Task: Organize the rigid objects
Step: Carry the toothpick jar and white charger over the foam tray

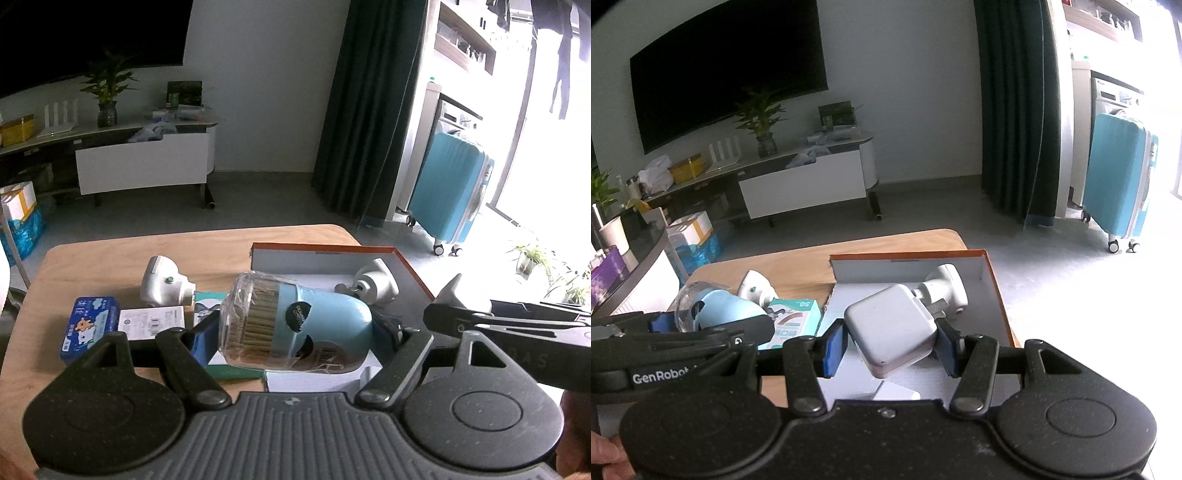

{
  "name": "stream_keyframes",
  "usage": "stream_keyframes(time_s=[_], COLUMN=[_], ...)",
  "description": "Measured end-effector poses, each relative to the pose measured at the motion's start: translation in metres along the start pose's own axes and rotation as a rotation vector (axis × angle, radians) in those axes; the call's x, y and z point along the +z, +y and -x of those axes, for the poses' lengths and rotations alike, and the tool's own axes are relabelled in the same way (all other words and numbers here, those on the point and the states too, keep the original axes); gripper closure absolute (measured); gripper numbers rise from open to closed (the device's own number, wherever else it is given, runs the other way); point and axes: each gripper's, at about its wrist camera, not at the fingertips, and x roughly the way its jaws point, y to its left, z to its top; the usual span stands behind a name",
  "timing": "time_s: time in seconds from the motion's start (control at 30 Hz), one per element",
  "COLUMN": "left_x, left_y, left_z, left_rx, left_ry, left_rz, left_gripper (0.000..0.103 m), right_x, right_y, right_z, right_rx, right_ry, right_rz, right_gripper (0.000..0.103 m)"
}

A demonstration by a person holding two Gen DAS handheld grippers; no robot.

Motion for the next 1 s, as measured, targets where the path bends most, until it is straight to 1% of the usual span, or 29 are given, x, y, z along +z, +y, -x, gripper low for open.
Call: stream_keyframes(time_s=[0.57, 1.0], left_x=[0.002, 0.002], left_y=[-0.014, -0.019], left_z=[-0.015, -0.027], left_rx=[-0.023, -0.026], left_ry=[0.020, 0.035], left_rz=[-0.026, -0.030], left_gripper=[0.022, 0.022], right_x=[0.005, 0.005], right_y=[-0.015, -0.023], right_z=[-0.011, -0.023], right_rx=[-0.024, -0.034], right_ry=[0.003, 0.023], right_rz=[-0.021, -0.032], right_gripper=[0.041, 0.041])
